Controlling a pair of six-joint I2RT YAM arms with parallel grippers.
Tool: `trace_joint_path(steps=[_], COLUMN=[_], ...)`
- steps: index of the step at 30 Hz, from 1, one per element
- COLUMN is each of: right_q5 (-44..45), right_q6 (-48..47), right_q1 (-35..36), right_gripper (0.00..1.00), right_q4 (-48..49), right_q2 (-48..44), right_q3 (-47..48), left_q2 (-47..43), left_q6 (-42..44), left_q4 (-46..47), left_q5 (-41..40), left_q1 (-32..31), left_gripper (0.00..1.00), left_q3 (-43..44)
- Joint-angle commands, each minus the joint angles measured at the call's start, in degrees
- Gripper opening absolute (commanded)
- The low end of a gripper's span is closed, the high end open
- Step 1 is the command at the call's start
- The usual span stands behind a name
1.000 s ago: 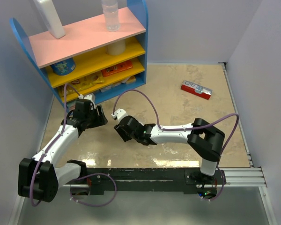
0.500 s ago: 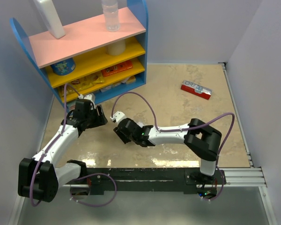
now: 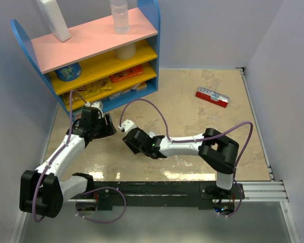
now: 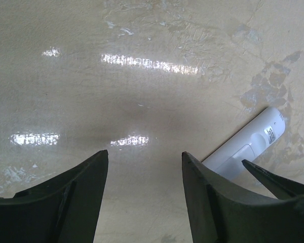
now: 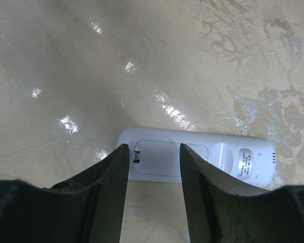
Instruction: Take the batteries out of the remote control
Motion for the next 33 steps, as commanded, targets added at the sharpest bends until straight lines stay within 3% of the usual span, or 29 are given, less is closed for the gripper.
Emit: trace_joint_path(steps=[1,33], right_q5=[1.91,3.31], right_q6=[-0.7,-0.35], right_q1=[0.24,0.32], right_gripper=[0.47,0.4], right_q4=[0.19,0.19], right_q2=[0.55,-0.67], right_q3=[2.13,-0.77], left_q2=[0.0,-0.18], left_q6=[-0.64,-0.82], left_q4=[0.74,0.3], left_q5=[-0.69,-1.83], left_q1=[-0.24,-0.68], left_gripper=[0.64,0.64], left_q3=[1.05,1.13])
